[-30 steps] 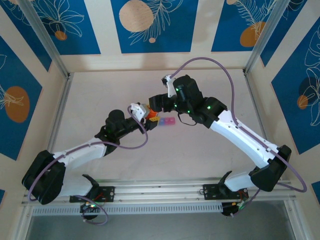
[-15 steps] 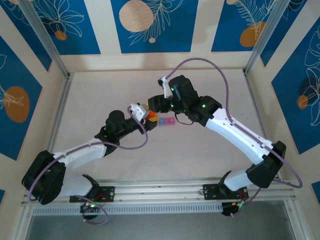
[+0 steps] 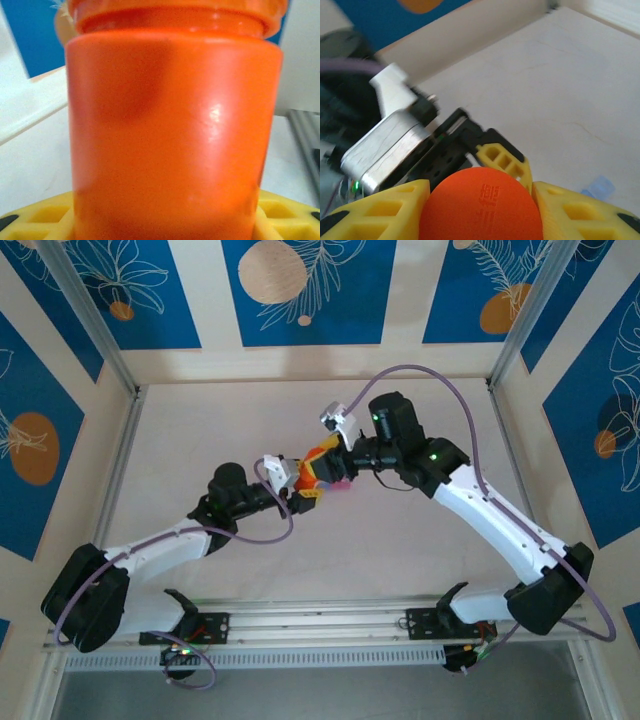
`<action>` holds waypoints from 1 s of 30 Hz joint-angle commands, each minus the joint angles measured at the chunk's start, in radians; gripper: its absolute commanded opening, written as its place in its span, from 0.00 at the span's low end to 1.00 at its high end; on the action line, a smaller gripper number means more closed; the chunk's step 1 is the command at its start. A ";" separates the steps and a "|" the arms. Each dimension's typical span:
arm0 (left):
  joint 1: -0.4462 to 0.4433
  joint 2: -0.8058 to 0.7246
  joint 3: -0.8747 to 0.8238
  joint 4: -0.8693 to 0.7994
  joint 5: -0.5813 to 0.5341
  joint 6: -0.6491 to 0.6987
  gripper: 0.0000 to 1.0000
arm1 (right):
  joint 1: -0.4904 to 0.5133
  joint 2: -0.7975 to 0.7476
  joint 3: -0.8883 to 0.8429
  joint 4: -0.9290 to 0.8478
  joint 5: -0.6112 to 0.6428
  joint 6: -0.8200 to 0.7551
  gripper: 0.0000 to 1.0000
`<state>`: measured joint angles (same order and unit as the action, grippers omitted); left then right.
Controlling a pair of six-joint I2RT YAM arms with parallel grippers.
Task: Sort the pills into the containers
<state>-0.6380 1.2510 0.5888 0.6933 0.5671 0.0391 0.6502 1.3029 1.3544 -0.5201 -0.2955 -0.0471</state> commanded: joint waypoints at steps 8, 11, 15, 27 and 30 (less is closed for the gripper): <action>0.015 0.028 0.070 0.056 0.401 -0.064 0.00 | -0.074 0.044 0.078 -0.375 -0.320 -0.640 0.43; 0.014 0.040 0.093 -0.006 0.449 -0.047 0.00 | -0.107 0.060 0.107 -0.423 -0.403 -0.753 0.43; 0.014 0.042 0.097 -0.034 0.476 -0.041 0.00 | -0.139 0.075 0.139 -0.479 -0.475 -0.876 0.45; 0.014 0.059 0.116 -0.061 0.505 -0.039 0.00 | -0.154 0.080 0.150 -0.460 -0.484 -0.873 0.65; 0.014 0.061 0.115 -0.060 0.496 -0.039 0.00 | -0.153 0.073 0.141 -0.425 -0.483 -0.838 0.73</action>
<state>-0.6304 1.3067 0.6674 0.6113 1.0210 -0.0093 0.5014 1.3842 1.4807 -0.9596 -0.7658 -0.9119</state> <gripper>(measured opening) 0.565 0.709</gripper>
